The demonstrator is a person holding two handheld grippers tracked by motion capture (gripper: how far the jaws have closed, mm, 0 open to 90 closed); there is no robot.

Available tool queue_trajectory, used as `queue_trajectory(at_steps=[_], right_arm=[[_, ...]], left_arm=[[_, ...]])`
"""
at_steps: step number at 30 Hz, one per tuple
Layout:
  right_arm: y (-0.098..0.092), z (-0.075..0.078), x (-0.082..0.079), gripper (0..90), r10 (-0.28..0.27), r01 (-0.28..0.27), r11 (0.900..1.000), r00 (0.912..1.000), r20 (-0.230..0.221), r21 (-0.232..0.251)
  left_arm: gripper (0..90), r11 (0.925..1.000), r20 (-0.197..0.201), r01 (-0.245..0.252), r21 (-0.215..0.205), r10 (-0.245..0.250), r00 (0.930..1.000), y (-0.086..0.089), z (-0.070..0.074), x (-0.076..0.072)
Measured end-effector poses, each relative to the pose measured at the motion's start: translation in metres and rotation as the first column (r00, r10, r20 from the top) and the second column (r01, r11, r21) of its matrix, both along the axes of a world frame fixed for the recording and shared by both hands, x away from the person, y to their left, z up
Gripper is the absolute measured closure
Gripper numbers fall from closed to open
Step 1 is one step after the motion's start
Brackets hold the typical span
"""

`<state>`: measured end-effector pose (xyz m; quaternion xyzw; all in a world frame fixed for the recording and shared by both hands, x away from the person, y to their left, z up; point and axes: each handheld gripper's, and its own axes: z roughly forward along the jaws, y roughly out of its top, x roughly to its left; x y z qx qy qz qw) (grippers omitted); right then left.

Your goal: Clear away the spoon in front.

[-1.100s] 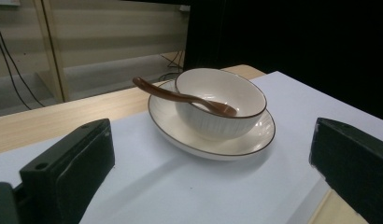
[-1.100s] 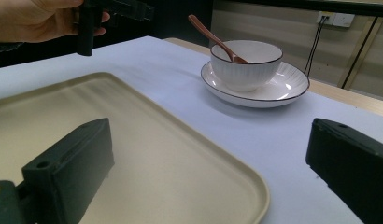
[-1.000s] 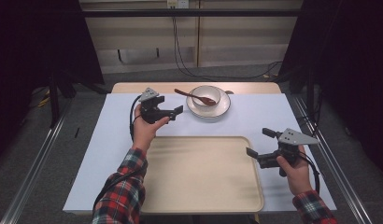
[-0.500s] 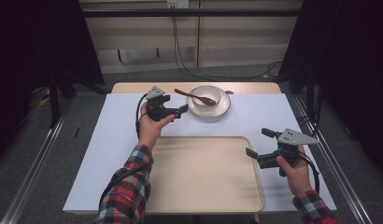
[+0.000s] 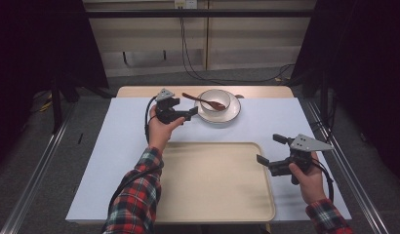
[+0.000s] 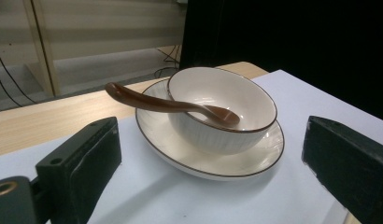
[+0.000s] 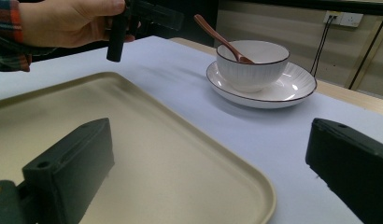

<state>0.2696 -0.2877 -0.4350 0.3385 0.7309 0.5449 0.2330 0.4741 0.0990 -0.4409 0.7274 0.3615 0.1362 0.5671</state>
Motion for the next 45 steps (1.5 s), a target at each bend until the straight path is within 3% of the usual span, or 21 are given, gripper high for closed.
queue_trajectory(at_steps=[3,17,21,30,33,36,40,45], right_arm=[[-0.001,0.000,0.000,0.6,0.018,-0.018,1.000,0.9998,-0.006,0.002],[-0.001,0.000,0.000,0.6,0.015,-0.015,1.000,0.9999,-0.007,0.013],[-0.001,0.000,0.001,0.8,0.018,-0.018,1.000,0.9998,-0.001,0.013],[-0.001,0.000,0.000,0.8,0.011,-0.010,1.000,0.9999,-0.007,0.027],[-0.001,0.001,0.000,0.8,0.012,-0.012,0.999,0.9999,-0.010,0.033],[-0.001,0.001,0.000,0.8,0.013,-0.013,0.999,0.9999,-0.007,0.032],[-0.003,0.001,0.000,0.8,0.015,-0.015,1.000,0.9999,-0.007,0.028],[-0.003,0.002,0.000,0.8,0.010,-0.010,0.999,0.9999,-0.007,0.034]], left_arm=[[6.6,0.9999,-0.002,-0.010,0.010,0.010,1.0000,0.000,-0.002,0.002],[15.2,0.9977,-0.045,-0.065,-0.018,0.065,0.9969,-0.003,-0.008,0.017],[17.2,0.9973,-0.043,-0.073,0.014,0.073,0.9964,-0.007,-0.010,0.021],[31.0,0.9932,-0.044,-0.116,-0.016,0.115,0.9924,-0.010,-0.011,0.030],[36.5,0.9896,-0.073,-0.141,-0.027,0.139,0.9876,-0.009,-0.013,0.033],[41.7,0.9900,-0.073,-0.140,-0.017,0.138,0.9877,-0.010,-0.014,0.034],[44.8,0.9873,-0.085,-0.156,-0.026,0.154,0.9844,-0.013,-0.015,0.035],[55.5,0.9890,-0.093,-0.139,-0.050,0.134,0.9866,-0.018,-0.011,0.034]])
